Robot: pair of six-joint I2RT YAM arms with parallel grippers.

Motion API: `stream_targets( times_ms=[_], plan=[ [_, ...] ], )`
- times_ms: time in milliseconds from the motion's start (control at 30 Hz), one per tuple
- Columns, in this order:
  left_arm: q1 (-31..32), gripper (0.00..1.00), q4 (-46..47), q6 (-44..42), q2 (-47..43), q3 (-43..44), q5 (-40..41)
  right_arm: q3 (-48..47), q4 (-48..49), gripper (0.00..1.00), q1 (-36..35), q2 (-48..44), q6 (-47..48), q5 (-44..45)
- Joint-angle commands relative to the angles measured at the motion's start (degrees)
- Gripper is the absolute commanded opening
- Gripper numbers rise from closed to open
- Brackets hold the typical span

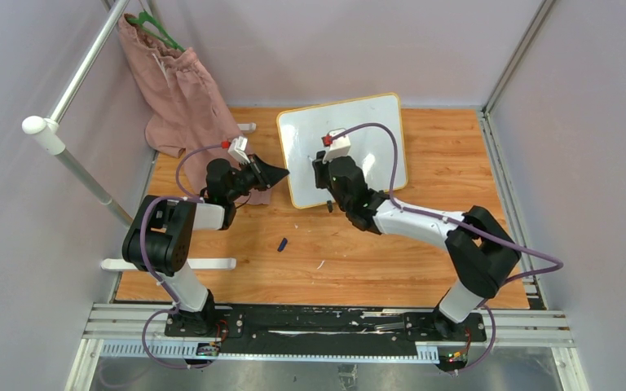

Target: Write a sentence on the whiteboard

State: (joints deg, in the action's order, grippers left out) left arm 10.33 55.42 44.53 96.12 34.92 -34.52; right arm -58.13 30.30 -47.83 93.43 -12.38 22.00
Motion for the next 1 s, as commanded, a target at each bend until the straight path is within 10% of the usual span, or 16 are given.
stream_targets(
  times_ms=[0,467,967],
  plan=[
    [0.3,0.03,5.2,0.5,-0.3,-0.7,-2.2,2.2,-3.4,0.00,1.0,-1.0,0.2,2.7],
    [1.5,0.04,-3.0,-7.6,-3.5,-1.8,-2.2,8.5,-0.7,0.00,1.0,-20.2,0.6,-5.1],
    [1.9,0.72,-4.4,-5.0,-10.8,-4.6,2.5,16.5,-9.9,0.00,0.9,-37.3,-0.8,-9.1]
  ],
)
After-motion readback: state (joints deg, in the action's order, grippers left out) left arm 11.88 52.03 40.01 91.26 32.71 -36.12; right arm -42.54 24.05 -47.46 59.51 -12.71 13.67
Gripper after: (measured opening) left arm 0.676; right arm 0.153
